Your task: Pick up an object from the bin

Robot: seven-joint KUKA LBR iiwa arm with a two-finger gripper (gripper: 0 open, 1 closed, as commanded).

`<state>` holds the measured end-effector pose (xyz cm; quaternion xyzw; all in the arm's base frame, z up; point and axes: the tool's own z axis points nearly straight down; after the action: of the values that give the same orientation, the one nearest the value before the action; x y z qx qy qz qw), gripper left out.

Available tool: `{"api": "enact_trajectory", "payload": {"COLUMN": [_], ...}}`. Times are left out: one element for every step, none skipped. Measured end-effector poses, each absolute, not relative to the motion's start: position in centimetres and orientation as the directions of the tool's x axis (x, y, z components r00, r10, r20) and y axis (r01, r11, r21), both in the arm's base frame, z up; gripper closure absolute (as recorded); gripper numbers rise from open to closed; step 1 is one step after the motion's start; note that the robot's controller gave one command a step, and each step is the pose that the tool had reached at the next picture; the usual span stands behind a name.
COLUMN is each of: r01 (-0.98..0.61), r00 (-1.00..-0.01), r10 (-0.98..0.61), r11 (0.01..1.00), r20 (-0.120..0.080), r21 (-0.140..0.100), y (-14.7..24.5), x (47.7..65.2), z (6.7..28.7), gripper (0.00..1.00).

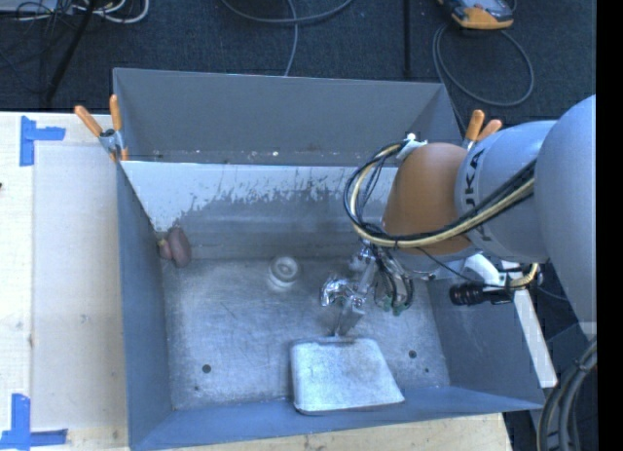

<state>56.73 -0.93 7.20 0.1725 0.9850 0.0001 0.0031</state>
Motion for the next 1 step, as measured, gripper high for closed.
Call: {"api": "enact_trajectory", "payload": {"r01": [0.338], "r00": [-0.941], "r10": [0.338], "r11": [0.941], "r20": [-0.010], "r21": [0.003], "y": [-0.93], "x": [56.93], "z": [7.63], "gripper": [1.00]}}
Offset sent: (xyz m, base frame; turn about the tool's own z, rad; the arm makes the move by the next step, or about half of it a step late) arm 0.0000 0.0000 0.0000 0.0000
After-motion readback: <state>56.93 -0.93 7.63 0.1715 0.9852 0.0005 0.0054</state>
